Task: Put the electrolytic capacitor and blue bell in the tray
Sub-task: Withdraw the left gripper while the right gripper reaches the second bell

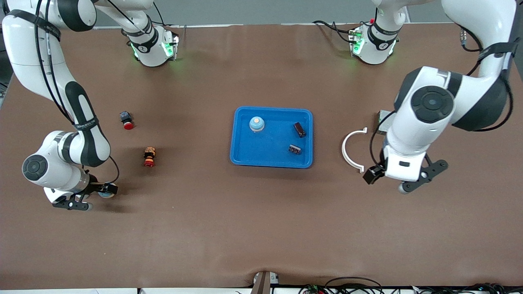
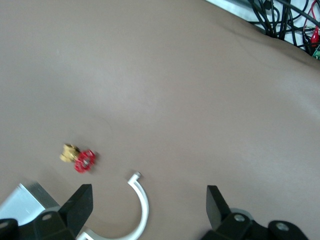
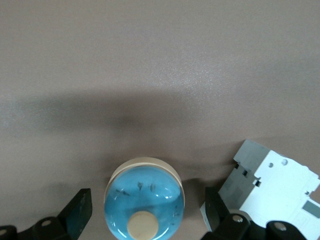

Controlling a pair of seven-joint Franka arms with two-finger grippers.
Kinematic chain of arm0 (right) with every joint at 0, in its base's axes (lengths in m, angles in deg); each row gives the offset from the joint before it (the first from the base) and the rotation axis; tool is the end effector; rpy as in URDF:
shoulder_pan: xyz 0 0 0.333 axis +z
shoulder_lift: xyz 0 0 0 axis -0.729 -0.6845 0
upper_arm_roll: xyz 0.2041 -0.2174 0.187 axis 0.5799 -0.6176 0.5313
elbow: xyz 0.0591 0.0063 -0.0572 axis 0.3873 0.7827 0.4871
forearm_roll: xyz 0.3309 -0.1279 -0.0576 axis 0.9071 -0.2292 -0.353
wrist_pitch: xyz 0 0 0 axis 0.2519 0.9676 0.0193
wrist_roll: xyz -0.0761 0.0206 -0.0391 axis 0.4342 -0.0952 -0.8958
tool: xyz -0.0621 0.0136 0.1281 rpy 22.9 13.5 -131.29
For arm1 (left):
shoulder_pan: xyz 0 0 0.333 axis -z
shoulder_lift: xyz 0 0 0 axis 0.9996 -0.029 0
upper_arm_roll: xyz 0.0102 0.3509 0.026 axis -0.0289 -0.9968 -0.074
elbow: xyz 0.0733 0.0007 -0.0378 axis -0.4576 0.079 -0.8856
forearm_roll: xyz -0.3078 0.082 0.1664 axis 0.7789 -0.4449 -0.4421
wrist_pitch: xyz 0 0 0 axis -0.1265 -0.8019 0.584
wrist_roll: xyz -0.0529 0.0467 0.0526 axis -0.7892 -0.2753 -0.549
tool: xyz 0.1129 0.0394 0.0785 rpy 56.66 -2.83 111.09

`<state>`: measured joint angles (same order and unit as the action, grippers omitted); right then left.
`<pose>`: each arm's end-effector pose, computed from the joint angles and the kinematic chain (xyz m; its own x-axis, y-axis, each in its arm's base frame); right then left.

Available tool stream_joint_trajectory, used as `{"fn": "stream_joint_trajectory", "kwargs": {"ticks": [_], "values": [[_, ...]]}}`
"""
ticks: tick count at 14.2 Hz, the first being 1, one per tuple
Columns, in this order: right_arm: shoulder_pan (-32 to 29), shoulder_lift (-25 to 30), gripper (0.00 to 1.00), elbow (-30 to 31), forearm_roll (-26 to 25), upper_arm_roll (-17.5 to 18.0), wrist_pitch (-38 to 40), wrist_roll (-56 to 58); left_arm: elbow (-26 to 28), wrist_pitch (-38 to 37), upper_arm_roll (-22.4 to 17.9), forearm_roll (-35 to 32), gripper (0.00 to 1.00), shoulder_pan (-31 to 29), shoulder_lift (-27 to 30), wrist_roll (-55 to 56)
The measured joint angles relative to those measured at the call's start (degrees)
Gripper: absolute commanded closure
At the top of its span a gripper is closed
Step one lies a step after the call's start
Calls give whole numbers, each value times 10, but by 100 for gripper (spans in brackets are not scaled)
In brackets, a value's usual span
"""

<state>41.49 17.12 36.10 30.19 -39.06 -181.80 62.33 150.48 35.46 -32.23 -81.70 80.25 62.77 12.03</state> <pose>0.6688 -0.1039 0.1988 0.9930 -0.1177 0.0113 -0.1181 -0.9920 0.0453 0.6388 -0.1634 0.4680 0.8798 0.4373 0.1865 0.4545 -0.8887 -0.0603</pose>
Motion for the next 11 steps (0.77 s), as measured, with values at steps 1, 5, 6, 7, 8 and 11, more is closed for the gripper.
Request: {"fn": "stream_joint_trajectory", "kwargs": {"ticks": [1,5,6,7,8,11], "values": [[0,0,65,0,0,0,0,0,0,-1,0,0,0,-10,5,-30],[0,3,100,0,2,2,4,0,-1,-18,0,0,0,-45,28,-116],[0,3,100,0,7,2,4,0,-1,-20,0,1,0,-52,34,-130],[0,3,100,0,11,2,4,0,-1,-20,1,4,0,-58,39,-144],[1,3,100,0,13,3,5,0,-1,-21,1,13,0,-65,44,-159],[10,4,100,-20,15,7,57,-19,-1,-27,1,40,0,-88,57,-210]]}}
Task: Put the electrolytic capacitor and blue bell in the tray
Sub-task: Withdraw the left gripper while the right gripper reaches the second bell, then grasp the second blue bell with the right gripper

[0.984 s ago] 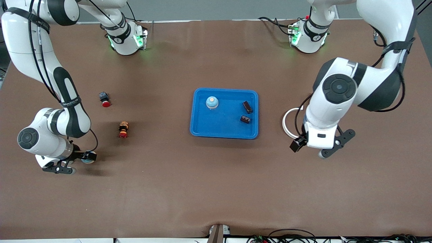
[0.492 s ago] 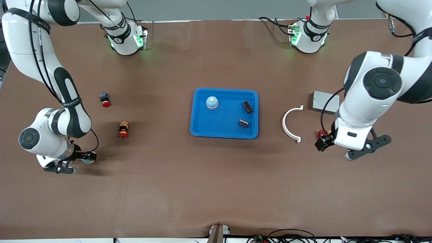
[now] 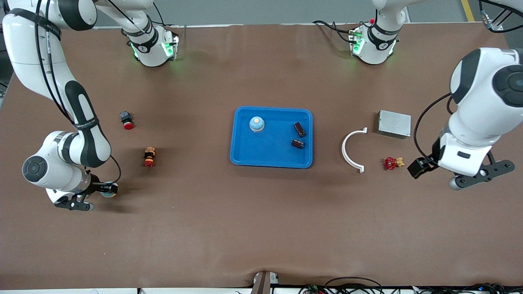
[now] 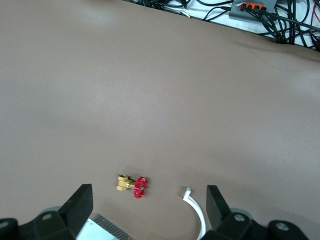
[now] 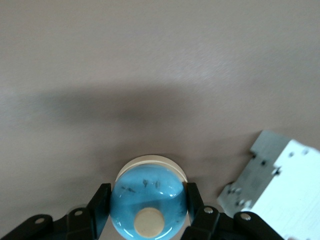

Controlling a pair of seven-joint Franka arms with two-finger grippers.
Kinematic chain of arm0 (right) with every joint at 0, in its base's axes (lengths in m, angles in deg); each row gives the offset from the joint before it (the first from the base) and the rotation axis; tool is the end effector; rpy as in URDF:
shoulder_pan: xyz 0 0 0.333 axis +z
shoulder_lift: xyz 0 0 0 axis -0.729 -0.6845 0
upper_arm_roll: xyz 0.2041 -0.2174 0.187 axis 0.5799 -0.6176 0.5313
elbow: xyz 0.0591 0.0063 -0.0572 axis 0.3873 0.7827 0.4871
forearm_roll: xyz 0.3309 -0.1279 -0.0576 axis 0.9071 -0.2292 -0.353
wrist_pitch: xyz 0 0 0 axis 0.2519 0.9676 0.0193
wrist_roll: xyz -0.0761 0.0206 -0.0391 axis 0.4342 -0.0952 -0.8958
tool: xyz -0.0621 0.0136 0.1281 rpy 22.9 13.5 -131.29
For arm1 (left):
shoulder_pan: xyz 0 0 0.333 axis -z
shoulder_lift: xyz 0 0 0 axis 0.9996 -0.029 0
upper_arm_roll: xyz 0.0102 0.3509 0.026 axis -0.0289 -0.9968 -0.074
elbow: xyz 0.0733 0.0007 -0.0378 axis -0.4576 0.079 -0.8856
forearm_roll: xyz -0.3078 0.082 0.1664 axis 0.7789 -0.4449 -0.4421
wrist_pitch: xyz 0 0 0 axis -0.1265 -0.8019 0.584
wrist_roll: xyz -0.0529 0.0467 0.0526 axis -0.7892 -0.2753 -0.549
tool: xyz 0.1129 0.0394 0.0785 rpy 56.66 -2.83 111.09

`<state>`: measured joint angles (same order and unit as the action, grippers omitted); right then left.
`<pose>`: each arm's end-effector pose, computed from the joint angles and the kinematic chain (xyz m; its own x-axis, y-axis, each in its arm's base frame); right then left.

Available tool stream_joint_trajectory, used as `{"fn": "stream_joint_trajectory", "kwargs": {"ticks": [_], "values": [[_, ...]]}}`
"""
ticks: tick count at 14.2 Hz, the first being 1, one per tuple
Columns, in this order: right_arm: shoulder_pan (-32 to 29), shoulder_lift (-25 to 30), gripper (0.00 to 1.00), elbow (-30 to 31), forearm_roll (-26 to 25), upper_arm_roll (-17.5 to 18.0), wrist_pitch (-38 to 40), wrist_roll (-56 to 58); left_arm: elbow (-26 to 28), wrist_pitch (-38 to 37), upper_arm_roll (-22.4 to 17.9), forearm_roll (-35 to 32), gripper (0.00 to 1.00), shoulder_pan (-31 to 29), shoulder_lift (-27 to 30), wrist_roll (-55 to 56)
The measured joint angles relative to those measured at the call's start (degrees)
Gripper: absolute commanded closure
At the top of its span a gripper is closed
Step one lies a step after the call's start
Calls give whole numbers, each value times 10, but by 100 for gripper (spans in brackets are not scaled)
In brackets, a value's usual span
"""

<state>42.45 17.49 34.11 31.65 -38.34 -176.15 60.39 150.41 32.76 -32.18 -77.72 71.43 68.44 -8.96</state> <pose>0.6701 -0.0837 0.2077 0.9885 -0.1448 -0.0446 -0.1441 -0.9894 0.0191 0.6331 -0.0727 0.5218 0.9465 0.2680 0.1799 0.2874 -0.9534 -0.0918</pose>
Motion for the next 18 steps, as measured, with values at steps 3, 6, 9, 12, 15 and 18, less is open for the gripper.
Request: {"fn": "stream_joint_trajectory", "kwargs": {"ticks": [3,6,9,12,15,18], "values": [[26,15,100,-31,2,4,73,-51,0,-21,0,9,0,-6,10,-30],[64,43,100,-34,22,6,104,-120,0,-55,1,19,0,-6,28,-55],[119,70,100,-33,30,8,121,-229,-5,-70,1,26,0,-6,48,-83],[186,98,100,-30,31,10,128,-342,-10,-82,1,33,0,-7,63,-97],[260,115,100,-27,31,12,128,-472,-29,-111,1,35,0,-7,71,-106],[345,118,100,-27,31,11,121,-607,-42,-129,0,35,0,-6,75,-122]]}}
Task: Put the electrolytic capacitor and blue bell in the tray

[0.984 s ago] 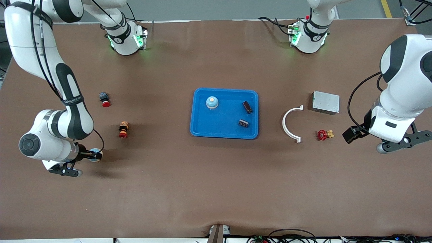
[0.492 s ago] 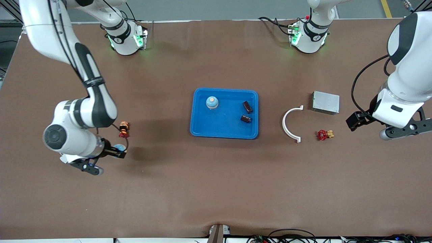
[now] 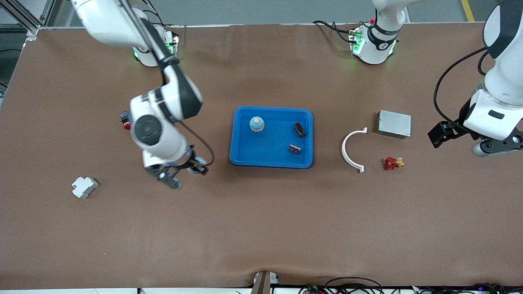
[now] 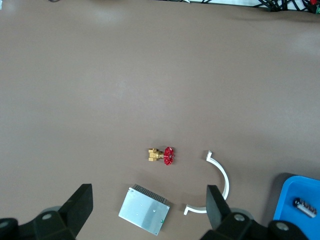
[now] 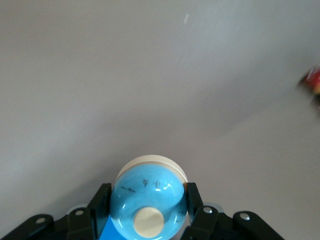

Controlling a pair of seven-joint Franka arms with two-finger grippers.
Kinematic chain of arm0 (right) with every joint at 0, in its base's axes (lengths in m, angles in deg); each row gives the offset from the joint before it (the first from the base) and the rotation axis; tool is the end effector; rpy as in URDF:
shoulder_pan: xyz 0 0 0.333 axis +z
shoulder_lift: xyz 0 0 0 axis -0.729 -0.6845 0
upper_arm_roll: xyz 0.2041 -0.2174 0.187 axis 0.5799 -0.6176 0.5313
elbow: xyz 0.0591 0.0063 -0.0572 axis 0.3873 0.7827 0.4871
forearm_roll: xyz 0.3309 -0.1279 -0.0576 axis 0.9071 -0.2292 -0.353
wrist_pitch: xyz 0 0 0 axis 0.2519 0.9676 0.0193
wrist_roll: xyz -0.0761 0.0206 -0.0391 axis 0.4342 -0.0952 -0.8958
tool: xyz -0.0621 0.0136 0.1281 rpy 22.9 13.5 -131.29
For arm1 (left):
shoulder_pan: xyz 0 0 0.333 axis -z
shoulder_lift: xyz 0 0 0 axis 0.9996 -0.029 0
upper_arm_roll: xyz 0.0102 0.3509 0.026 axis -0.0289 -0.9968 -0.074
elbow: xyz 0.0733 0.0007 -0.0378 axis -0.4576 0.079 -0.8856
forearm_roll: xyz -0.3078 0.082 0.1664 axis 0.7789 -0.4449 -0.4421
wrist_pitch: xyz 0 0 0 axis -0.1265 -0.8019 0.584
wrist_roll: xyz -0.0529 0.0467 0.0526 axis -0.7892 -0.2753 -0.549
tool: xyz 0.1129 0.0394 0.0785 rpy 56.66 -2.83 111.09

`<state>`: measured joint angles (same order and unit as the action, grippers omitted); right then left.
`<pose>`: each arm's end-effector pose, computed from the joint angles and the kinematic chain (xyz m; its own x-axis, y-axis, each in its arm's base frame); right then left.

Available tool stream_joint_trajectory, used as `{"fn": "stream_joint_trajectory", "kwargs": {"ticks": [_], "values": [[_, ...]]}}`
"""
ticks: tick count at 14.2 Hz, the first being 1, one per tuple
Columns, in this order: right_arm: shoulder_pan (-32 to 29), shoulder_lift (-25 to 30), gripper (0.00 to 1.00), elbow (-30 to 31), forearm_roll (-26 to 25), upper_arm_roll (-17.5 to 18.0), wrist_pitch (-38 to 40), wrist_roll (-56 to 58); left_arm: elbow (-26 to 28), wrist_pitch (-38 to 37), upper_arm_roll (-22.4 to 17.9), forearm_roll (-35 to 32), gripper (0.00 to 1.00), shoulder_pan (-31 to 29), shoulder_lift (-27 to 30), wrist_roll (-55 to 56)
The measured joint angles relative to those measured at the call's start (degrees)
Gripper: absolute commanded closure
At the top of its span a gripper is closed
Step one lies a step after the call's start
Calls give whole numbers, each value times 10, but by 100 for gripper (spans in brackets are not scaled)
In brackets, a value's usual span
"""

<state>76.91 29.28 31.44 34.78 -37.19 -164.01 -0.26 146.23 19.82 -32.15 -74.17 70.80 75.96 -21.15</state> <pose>0.5870 0.3229 0.3475 0.8167 -0.5751 -0.0474 -0.5764 -0.8169 -0.0194 0.5818 -0.0683 0.6051 0.9842 0.1245 0.1258 0.1430 -0.9782 -0.1508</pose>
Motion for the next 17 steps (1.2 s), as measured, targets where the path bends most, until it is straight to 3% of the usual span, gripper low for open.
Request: {"fn": "stream_joint_trajectory", "kwargs": {"ticks": [3,6,8,12,17], "values": [[65,0,100,-1,-1,-1,-3,-95,-2,-18,-50,17,0,45,21,-40],[97,0,100,0,-1,-1,-2,-153,11,-42,-171,97,0,133,58,-74],[117,-2,100,1,-1,-2,-2,-187,24,-62,-230,114,0,178,79,-92],[146,-21,100,7,-1,-2,-21,-233,50,-72,-291,139,0,227,111,-115],[151,-74,100,14,-1,-2,-94,-250,73,-72,-298,142,0,229,133,-121]]}}
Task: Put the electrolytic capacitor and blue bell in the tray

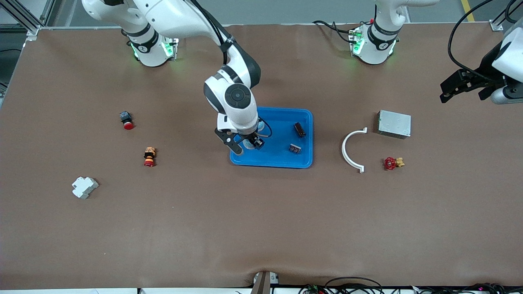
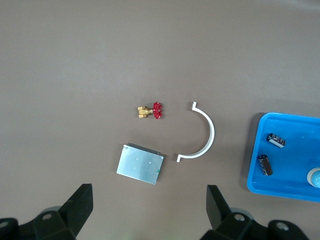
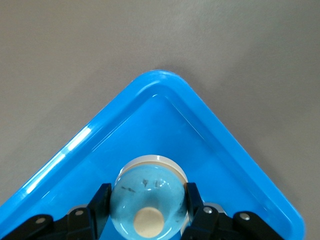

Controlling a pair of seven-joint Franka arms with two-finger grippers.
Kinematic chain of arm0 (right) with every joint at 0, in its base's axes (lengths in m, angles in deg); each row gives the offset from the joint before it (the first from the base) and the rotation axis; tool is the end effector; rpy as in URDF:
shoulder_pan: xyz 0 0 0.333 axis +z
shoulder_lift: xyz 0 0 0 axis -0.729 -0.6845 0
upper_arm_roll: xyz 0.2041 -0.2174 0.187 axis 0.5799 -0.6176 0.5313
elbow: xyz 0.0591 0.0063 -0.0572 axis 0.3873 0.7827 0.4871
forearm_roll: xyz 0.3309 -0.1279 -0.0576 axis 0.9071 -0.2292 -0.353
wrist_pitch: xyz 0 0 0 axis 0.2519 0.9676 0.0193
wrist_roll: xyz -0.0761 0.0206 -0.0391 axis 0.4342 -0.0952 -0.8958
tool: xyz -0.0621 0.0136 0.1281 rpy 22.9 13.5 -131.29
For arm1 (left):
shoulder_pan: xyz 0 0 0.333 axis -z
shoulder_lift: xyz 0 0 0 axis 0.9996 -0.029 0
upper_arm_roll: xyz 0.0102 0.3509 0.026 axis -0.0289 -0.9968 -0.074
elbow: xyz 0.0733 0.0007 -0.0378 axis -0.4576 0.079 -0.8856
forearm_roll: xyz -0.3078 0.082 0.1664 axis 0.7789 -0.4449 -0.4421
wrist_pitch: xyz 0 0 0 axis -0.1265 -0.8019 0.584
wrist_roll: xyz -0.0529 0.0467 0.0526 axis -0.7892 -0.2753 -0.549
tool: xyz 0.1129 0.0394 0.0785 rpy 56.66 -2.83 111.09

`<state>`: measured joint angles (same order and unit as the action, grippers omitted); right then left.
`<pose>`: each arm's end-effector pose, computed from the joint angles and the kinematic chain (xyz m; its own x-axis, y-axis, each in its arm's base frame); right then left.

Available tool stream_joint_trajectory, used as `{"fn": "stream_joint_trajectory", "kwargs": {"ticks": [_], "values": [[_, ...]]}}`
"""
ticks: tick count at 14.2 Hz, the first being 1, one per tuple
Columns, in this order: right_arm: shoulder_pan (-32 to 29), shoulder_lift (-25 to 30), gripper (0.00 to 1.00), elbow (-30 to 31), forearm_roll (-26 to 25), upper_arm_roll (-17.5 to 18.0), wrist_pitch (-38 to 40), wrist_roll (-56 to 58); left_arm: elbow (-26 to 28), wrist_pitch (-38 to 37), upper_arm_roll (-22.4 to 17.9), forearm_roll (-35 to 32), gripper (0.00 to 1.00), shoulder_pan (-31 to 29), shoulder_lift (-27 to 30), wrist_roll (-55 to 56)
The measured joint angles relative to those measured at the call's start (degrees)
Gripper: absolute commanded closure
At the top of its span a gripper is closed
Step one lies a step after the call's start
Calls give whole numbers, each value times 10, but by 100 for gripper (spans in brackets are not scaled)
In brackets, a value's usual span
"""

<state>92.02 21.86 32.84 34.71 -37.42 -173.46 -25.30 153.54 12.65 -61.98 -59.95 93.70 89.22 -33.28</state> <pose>0.4952 0.4706 0.2641 0.6982 -0.7150 -0.0359 -0.7156 -0.6984 -0.0080 0.4947 -0.0486 0.6485 0.9983 0.0531 0.0238 0.0537 -0.9983 -0.0227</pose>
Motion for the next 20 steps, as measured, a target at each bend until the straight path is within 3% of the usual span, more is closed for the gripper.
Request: {"fn": "stream_joint_trajectory", "kwargs": {"ticks": [20], "values": [[4,-54,100,0,0,0,-57,-18,4,2,1,0,0,4,0,0]]}}
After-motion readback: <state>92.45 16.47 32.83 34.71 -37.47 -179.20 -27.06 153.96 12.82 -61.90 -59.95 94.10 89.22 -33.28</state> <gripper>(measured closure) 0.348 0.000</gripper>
